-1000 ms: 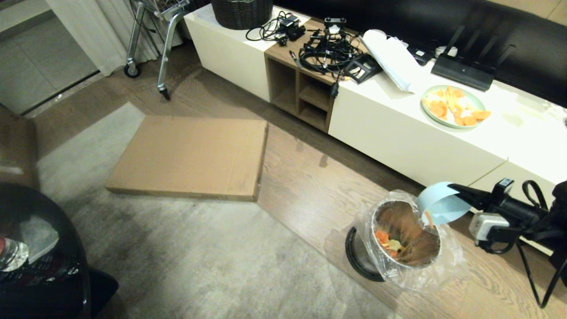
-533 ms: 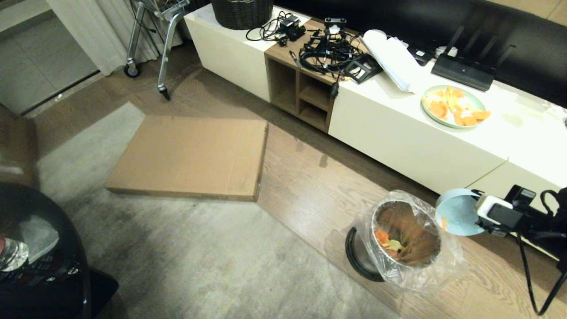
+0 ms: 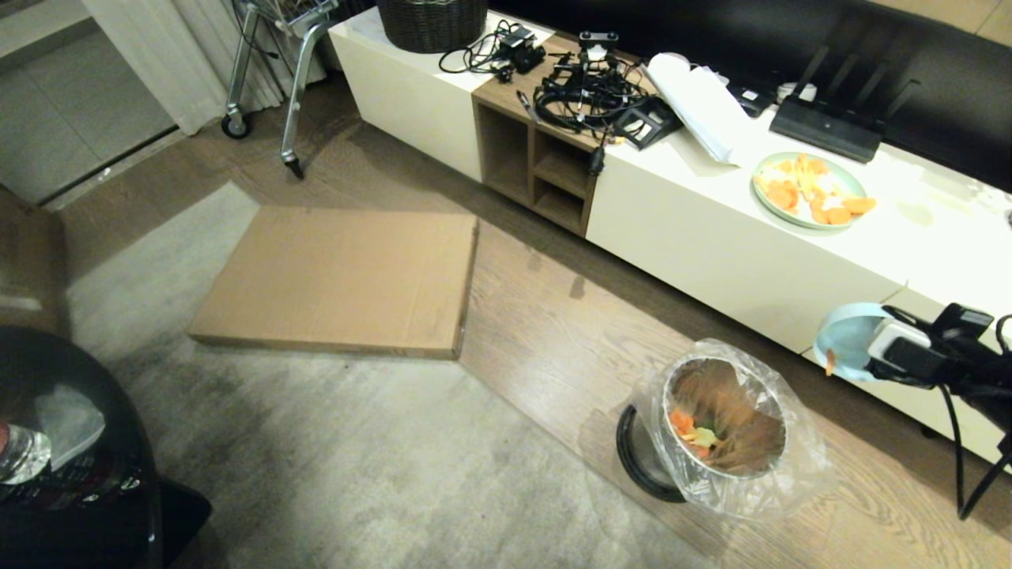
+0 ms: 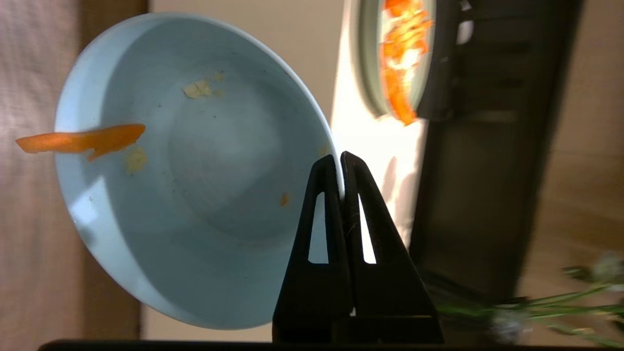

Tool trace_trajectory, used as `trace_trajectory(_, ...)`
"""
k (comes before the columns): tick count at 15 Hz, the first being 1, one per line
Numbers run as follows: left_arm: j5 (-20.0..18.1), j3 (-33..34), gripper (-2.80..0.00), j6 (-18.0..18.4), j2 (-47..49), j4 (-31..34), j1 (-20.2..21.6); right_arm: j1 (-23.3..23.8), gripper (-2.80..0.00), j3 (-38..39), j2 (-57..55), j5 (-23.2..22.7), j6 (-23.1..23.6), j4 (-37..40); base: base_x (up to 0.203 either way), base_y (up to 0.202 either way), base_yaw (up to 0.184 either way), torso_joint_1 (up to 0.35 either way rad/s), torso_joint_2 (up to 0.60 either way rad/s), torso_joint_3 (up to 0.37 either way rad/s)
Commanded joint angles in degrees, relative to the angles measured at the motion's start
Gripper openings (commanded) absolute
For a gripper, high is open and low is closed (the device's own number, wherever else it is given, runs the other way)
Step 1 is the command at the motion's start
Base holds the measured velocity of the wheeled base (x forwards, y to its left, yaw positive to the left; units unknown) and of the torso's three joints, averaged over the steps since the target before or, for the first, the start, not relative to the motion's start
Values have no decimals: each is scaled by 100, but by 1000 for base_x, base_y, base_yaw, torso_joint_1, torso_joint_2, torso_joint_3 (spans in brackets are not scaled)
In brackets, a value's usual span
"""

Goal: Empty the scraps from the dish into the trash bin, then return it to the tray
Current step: Put the bowl back to the table

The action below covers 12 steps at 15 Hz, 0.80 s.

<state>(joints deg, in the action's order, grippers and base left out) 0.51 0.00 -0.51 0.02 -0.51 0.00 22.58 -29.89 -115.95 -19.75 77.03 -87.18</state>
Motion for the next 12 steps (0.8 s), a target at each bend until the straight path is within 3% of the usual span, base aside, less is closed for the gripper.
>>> trace_trajectory(1,2,0,-280,-2,-2,-2,0,18,-280,-504,-108,-58,363,-277,0,0,0,0,0,0)
trace_trajectory(2,2,0,-280,-2,-2,-2,0,15,-280,-756,-110,-243,548,-277,0,0,0,0,0,0)
trace_trajectory(4,2,0,-280,-2,-2,-2,0,9,-280,-1250,-111,-1129,833,-277,0,0,0,0,0,0)
trace_trajectory(9,2,0,-280,-2,-2,-2,0,-79,-280,-1487,234,-3121,1176,-277,0,0,0,0,0,0)
trace_trajectory(12,2,0,-280,-2,-2,-2,0,-285,-280,-1423,866,-3413,961,-277,0,0,0,0,0,0)
